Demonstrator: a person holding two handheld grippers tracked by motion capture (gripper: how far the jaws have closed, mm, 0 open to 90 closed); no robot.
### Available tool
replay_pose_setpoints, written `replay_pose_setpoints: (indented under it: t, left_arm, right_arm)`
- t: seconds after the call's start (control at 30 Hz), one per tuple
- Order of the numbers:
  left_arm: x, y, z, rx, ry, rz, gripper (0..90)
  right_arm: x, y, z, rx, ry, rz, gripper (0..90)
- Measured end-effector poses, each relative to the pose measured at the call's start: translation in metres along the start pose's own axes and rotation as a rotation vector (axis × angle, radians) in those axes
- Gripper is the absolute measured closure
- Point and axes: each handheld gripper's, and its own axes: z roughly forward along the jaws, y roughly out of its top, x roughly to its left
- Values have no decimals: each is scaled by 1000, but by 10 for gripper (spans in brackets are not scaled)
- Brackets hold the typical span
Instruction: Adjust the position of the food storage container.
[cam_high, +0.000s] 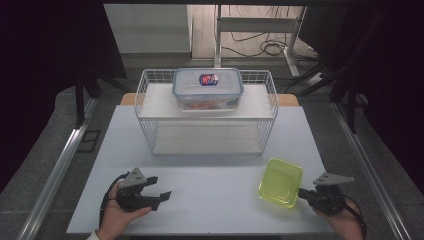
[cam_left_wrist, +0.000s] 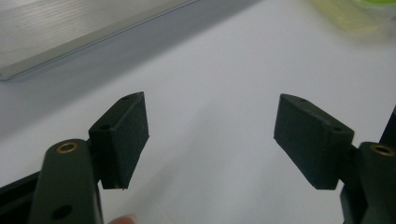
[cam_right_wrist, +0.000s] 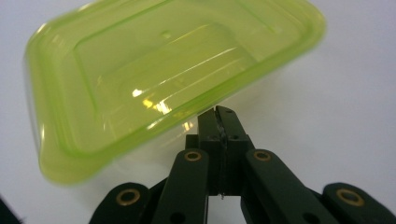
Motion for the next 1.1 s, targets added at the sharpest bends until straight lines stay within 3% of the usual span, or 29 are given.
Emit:
replay_pose_setpoints:
  t: [0.2,0.4,0.43,0.47,0.5,0.53,0.57,0.6,0.67,0.7,0.77,0.87,0.9,0.97,1.1]
  left_arm:
    - [1,0,0,0,1,-2,264]
    - [1,0,-1,-2,2,-3,264]
    - [1,0,-2,-4,1,-2,264]
    - [1,0,-2,-4,1,-2,264]
    - [1,0,-1,-4,0,-3,264]
    - [1,0,-1,-4,0,-3,264]
    - [1,0,-1,-2,0,-3,264]
    - [1,0,0,-2,-2,-5,264]
    - [1,1,0,-3,-6,-7,264]
    - [1,1,0,-3,-6,-7,264]
    - [0,2,0,-7,-10,-7,264]
    - [1,2,0,-4,-12,-9,264]
    - [1,2,0,-4,-12,-9,264]
    - [1,1,-1,-4,-9,-7,264]
    - [2,-2,-2,-5,-8,-15,264]
  right_arm:
    - [22,6,8,-1,45,-35,893]
    - [29,7,14,26,88,-56,893]
    - [25,6,4,26,84,-51,893]
    - [25,6,4,26,84,-51,893]
    - [16,8,-14,-15,66,-29,893]
    - [16,8,-14,-15,66,-29,893]
    - [9,11,-23,-37,47,-18,894]
    - [-6,20,-33,-69,-2,-2,893]
    - [-23,29,-33,-87,-31,31,893]
    - [-23,29,-33,-87,-31,31,893]
    - [-40,41,-16,-77,-44,70,893]
    - [-48,48,10,-47,-33,90,893]
    - [-48,48,10,-47,-33,90,893]
    - [-45,50,27,-7,-25,72,894]
    - [-39,47,29,13,-20,56,894]
